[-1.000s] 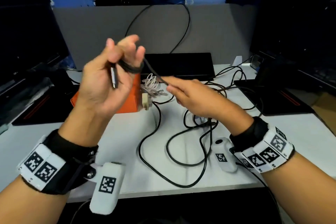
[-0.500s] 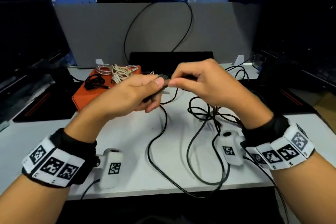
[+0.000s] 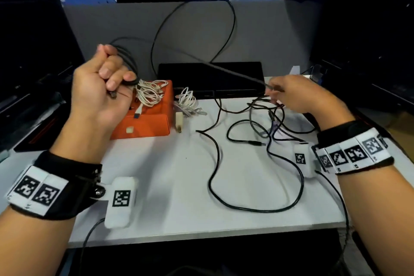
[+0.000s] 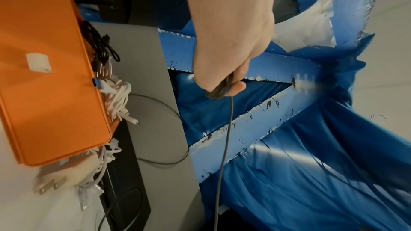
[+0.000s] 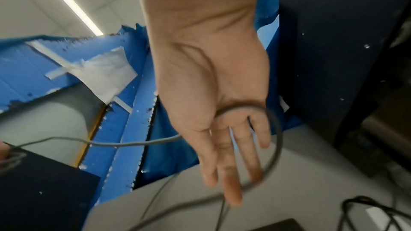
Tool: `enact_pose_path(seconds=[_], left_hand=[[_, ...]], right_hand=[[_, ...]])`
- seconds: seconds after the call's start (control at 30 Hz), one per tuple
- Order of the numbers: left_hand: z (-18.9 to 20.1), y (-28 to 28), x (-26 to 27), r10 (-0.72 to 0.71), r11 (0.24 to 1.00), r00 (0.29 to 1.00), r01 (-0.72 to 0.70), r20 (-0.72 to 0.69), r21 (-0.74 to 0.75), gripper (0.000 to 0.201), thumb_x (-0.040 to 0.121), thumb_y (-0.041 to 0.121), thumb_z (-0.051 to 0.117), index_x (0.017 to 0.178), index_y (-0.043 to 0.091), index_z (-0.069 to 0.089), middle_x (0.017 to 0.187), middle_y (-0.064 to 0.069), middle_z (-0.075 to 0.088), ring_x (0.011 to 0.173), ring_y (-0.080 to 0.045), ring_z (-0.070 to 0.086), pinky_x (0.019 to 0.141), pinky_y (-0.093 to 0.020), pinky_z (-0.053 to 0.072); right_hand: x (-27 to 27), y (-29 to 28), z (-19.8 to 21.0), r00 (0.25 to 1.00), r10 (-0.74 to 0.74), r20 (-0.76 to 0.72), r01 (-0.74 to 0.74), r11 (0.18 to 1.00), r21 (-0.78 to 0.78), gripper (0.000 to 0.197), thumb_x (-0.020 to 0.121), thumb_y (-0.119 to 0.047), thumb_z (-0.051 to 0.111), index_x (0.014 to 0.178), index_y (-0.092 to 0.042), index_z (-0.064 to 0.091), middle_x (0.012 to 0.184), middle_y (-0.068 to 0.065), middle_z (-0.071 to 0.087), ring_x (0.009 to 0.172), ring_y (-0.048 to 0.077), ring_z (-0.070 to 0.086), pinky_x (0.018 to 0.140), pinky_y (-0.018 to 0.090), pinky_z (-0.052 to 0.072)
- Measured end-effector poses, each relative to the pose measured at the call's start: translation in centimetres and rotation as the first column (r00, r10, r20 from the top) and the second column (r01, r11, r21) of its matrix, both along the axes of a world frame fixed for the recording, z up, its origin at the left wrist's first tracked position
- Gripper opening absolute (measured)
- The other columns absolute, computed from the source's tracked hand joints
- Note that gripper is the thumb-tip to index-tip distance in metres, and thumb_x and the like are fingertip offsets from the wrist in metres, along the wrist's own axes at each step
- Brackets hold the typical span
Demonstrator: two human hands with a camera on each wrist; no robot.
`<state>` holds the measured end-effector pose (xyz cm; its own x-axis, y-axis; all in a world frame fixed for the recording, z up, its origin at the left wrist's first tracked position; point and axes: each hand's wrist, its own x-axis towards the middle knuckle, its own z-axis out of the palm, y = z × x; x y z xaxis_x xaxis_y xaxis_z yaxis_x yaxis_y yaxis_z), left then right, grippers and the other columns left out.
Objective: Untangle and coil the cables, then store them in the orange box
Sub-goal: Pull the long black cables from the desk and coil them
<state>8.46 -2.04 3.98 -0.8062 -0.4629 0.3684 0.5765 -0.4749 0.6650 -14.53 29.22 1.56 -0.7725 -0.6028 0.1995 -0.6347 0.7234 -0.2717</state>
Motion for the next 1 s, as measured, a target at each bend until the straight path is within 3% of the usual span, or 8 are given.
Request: enact_pose_path(seconds=[0.1,0.17,0.3,0.4,0.5,0.67,0.87,1.0], left_hand=[[0.2,0.4,0.2,0.03,0.996,0.998,-0.026,0.052,-0.081,0.032,0.111,0.025,0.038,0.086,0.019,0.057,0.05,0.009,0.034,0.039,-0.008,0.027,0.057,-0.018,0.037],[0.3,1.8,0.3,0.021,0.988,0.994,-0.004,0.109,-0.155,0.031,0.11,0.025,0.037,0.087,0.019,0.056,0.049,0.009,0.034,0.037,-0.008,0.027,0.056,-0.018,0.038],[0.0,5.4,0.3,-0.061,0.943,0.971,0.132,0.23,-0.304,0.03,0.11,0.025,0.036,0.087,0.016,0.053,0.046,0.01,0.033,0.034,-0.005,0.026,0.053,-0.021,0.041],[-0.5,8.0,0.8,-0.234,0.879,0.925,0.332,0.298,-0.343,0.03,0.106,0.027,0.038,0.084,0.015,0.053,0.043,0.009,0.03,0.032,-0.008,0.02,0.047,-0.022,0.038],[-0.8,9.3,1.1,-0.416,0.837,0.862,0.487,0.291,-0.248,0.034,0.102,0.033,0.039,0.075,0.017,0.053,0.043,0.008,0.02,0.033,-0.012,0.011,0.043,-0.021,0.033],[-1.3,9.0,0.4,-0.465,0.854,0.849,0.505,0.251,-0.127,0.052,0.105,0.048,0.032,0.068,0.019,0.053,0.044,0.008,0.014,0.031,-0.011,0.012,0.043,-0.02,0.035],[-1.7,7.9,0.7,-0.697,0.664,0.677,0.734,0.238,-0.145,0.048,0.108,0.031,0.025,0.089,0.011,0.063,0.058,0.001,0.061,0.052,-0.014,0.062,0.079,-0.031,0.054],[-1.5,8.0,0.9,-0.704,0.657,0.666,0.743,0.248,-0.129,0.051,0.109,0.033,0.021,0.086,0.011,0.062,0.047,0.005,0.048,0.045,-0.011,0.055,0.08,-0.03,0.051]], right_hand=[[-0.3,0.9,0.3,0.997,-0.064,0.032,0.059,0.99,0.13,0.014,0.097,-0.034,0.068,0.109,-0.038,0.063,0.124,-0.007,0.068,0.118,0.024,0.06,0.101,0.042,0.048],[1.5,1.0,1.8,0.992,-0.007,0.125,-0.015,0.984,0.176,0.055,0.09,-0.048,0.074,0.14,-0.04,0.053,0.148,-0.01,0.054,0.134,0.02,0.051,0.111,0.039,0.041],[9.1,-1.8,4.5,0.954,0.299,-0.005,-0.296,0.943,-0.154,0.063,0.1,-0.052,0.057,0.157,-0.038,0.035,0.156,-0.02,0.042,0.137,-0.005,0.037,0.109,0.014,0.031],[13.7,-4.9,4.0,0.886,0.454,-0.093,-0.449,0.792,-0.413,0.055,0.109,-0.047,0.041,0.159,-0.028,0.035,0.153,-0.01,0.05,0.14,0.001,0.044,0.116,0.025,0.035],[15.2,-7.0,2.4,0.879,0.469,-0.082,-0.44,0.733,-0.519,0.043,0.111,-0.04,0.033,0.141,-0.02,0.057,0.121,-0.005,0.071,0.104,0.002,0.065,0.091,0.025,0.049],[15.4,-8.0,1.6,0.793,0.572,0.211,-0.241,0.612,-0.753,0.045,0.112,-0.04,0.036,0.083,-0.01,0.052,0.069,-0.002,0.053,0.047,0.001,0.043,0.049,0.011,0.032],[15.4,-8.0,1.3,0.882,0.47,-0.038,-0.388,0.676,-0.626,0.042,0.11,-0.039,0.036,0.072,-0.036,0.052,0.069,-0.013,0.059,0.067,0.007,0.057,0.069,0.04,0.051],[15.3,-7.7,1.8,0.88,0.455,-0.134,-0.447,0.702,-0.555,0.036,0.11,-0.038,0.035,0.077,-0.031,0.049,0.07,-0.008,0.054,0.069,0.013,0.057,0.071,0.046,0.051]])
